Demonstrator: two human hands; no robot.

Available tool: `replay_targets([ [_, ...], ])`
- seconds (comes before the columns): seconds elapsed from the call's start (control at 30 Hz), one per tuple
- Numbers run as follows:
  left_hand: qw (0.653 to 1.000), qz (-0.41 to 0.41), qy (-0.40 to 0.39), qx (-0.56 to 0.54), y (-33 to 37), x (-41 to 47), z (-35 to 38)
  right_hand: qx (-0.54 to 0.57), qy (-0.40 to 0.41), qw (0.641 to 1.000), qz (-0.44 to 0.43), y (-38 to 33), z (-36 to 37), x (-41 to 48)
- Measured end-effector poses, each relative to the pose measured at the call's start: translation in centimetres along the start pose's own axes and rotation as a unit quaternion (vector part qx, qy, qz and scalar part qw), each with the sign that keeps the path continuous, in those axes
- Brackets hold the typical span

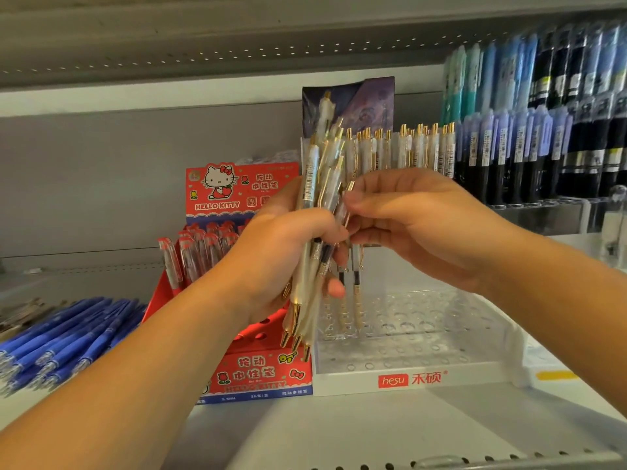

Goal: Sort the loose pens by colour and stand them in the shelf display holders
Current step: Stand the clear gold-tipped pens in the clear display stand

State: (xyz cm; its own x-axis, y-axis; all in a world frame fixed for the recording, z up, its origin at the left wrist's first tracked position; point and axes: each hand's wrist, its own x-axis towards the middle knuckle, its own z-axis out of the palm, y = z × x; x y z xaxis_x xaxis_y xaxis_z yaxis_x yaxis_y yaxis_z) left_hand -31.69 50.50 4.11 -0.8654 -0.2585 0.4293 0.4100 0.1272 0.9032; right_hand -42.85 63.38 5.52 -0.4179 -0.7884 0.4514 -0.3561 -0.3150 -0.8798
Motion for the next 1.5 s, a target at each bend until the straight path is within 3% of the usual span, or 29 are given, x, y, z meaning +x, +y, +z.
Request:
replay_targets([
  [0.23, 0.999, 0.011, 0.05, 0.004, 0.0, 0.3, -0.3, 0.1, 0.053, 0.994, 0.005, -0.3, 0.1, 0.1],
  [0.43, 0.996, 0.011, 0.091, 0.019, 0.0, 0.4, -0.4, 0.167, 0.199, 0.966, -0.003, -0.8, -0.3, 0.4],
  [0.53, 0.994, 0.023, 0.103, 0.031, -0.1, 0.3, -0.3, 0.149, 0.275, 0.95, -0.011, -1.6, -1.2, 0.8],
  [0.7, 0.993, 0.01, 0.115, 0.02, -0.2, 0.4, -0.6, 0.068, 0.326, 0.943, -0.01, -2.2, -1.4, 0.8],
  [0.9, 0.996, 0.018, 0.092, 0.002, 0.0, 0.3, -0.5, -0.074, 0.256, 0.963, 0.039, -1.0, -0.6, 1.4],
  [0.97, 0.996, 0.017, 0.086, 0.0, 0.0, 0.3, -0.5, -0.169, 0.24, 0.956, 0.025, -0.4, -0.5, 1.3],
  [1.17, 0.996, 0.014, 0.088, -0.011, 0.1, 0.2, -0.4, -0.265, 0.218, 0.939, -0.004, 0.4, -0.4, 0.9],
  [1.3, 0.996, 0.011, 0.089, -0.016, 0.1, 0.1, -0.4, -0.387, 0.185, 0.903, -0.012, 0.0, -0.6, 0.4],
  [1.4, 0.997, 0.009, 0.076, -0.023, 0.2, 0.0, -0.2, -0.503, 0.136, 0.852, 0.052, -0.7, -0.5, 0.5],
  [1.5, 0.997, 0.007, 0.074, -0.024, 0.3, 0.0, -0.1, -0.514, 0.083, 0.847, 0.102, -0.7, -0.1, 0.4],
])
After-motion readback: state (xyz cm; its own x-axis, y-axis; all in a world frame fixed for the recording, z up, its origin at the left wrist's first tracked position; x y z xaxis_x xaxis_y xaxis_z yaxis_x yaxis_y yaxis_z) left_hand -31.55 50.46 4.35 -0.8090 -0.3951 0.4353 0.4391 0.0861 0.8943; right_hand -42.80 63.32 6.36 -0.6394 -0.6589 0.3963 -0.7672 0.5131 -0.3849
